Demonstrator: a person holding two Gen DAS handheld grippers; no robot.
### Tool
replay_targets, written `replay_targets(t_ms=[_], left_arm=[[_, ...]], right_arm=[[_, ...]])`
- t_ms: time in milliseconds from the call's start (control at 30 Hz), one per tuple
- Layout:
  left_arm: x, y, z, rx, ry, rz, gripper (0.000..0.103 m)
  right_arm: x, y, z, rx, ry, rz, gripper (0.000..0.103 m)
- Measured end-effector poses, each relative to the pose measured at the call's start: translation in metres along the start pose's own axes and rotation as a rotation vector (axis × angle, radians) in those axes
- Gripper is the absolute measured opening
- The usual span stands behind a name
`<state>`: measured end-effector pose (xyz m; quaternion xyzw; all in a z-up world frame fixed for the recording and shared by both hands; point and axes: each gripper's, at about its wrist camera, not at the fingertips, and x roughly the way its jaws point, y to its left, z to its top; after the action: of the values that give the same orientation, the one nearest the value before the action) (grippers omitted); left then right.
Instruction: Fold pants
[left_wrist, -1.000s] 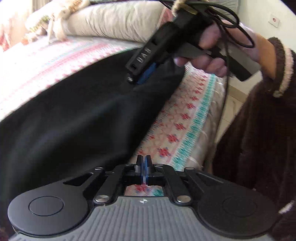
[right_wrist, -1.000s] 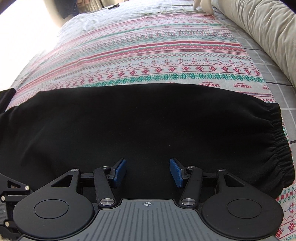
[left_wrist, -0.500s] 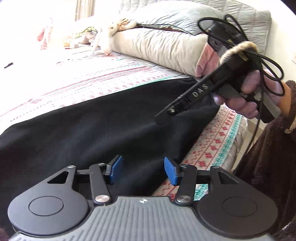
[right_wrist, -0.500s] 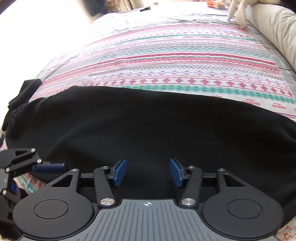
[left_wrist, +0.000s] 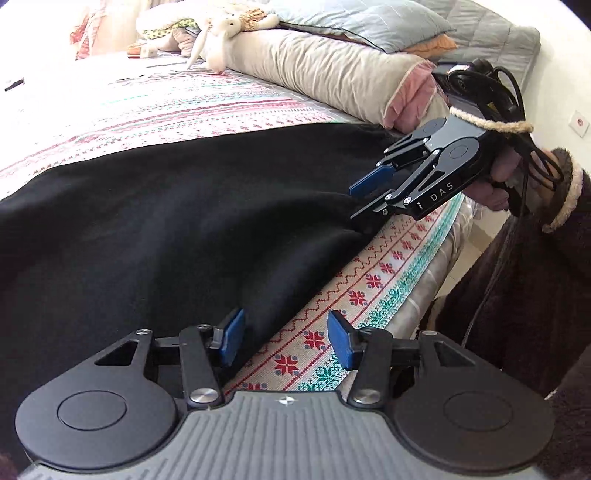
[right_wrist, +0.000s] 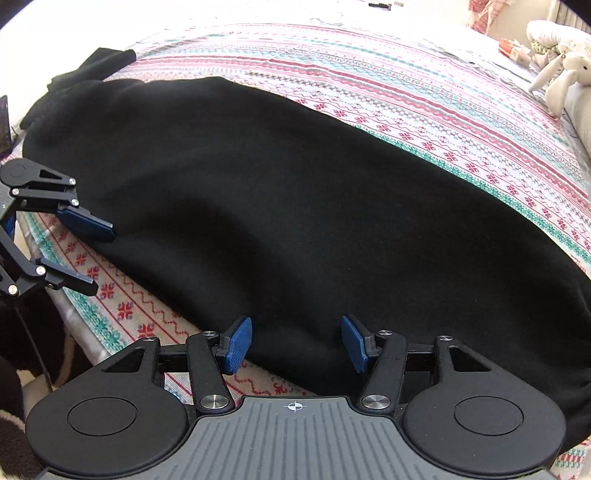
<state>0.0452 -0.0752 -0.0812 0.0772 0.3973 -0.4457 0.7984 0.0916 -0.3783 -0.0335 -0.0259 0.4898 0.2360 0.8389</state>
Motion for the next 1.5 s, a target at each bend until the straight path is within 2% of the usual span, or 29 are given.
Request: replay_targets(t_ms=[67, 133, 300, 400, 533, 633, 767, 967, 1100, 1133, 1233, 1300, 1367, 1433, 1500], left_arm=[[-0.014, 0.01, -0.002, -0.054, -0.049, 0.03, 0.07], [-0.027, 0.02, 0.001, -0.097, -0.094, 0.103, 0.078], [-0.054, 0.055, 0.013, -0.158, -0.122, 0.337, 0.078], [-0.07, 0.079, 0.019, -0.173, -0.131, 0.459, 0.078], [-0.086, 0.114, 0.013, -0.254, -0.19, 0.584, 0.077], [-0.094, 0.135, 0.006, -0.329, -0.224, 0.615, 0.077], [-0.105, 0.151, 0.004, -0.339, -0.238, 0.672, 0.077], [-0.112, 0.182, -0.012, -0.419, -0.26, 0.691, 0.07], [-0.114, 0.193, -0.022, -0.443, -0.28, 0.696, 0.066], [-0.115, 0.194, -0.025, -0.448, -0.285, 0.694, 0.066], [-0.109, 0.197, -0.026, -0.433, -0.286, 0.715, 0.066], [-0.103, 0.198, -0.027, -0.419, -0.281, 0.735, 0.066], [-0.101, 0.194, -0.027, -0.407, -0.291, 0.756, 0.066], [-0.102, 0.192, -0.028, -0.409, -0.311, 0.768, 0.065], [-0.105, 0.194, -0.03, -0.421, -0.341, 0.783, 0.061]], right_arm=[[0.0, -0.002, 0.011, 0.031, -0.016, 0.038, 0.056], [0.004, 0.001, 0.025, 0.037, -0.025, 0.055, 0.056], [0.016, 0.021, 0.068, -0.026, -0.048, 0.061, 0.059], [0.025, 0.031, 0.093, -0.022, -0.081, 0.082, 0.061], [0.041, 0.039, 0.123, 0.018, -0.131, 0.092, 0.061], [0.051, 0.044, 0.138, 0.067, -0.187, 0.09, 0.061], [0.075, 0.051, 0.162, 0.119, -0.228, 0.104, 0.061], [0.117, 0.062, 0.205, 0.135, -0.28, 0.11, 0.061], [0.147, 0.065, 0.213, 0.158, -0.277, 0.107, 0.059], [0.151, 0.065, 0.211, 0.165, -0.278, 0.116, 0.058], [0.157, 0.067, 0.208, 0.182, -0.287, 0.164, 0.035], [0.155, 0.073, 0.205, 0.154, -0.289, 0.215, 0.008], [0.149, 0.085, 0.204, 0.097, -0.297, 0.219, 0.004], [0.142, 0.096, 0.201, 0.041, -0.34, 0.157, 0.002], [0.132, 0.103, 0.197, 0.047, -0.429, 0.052, 0.001]])
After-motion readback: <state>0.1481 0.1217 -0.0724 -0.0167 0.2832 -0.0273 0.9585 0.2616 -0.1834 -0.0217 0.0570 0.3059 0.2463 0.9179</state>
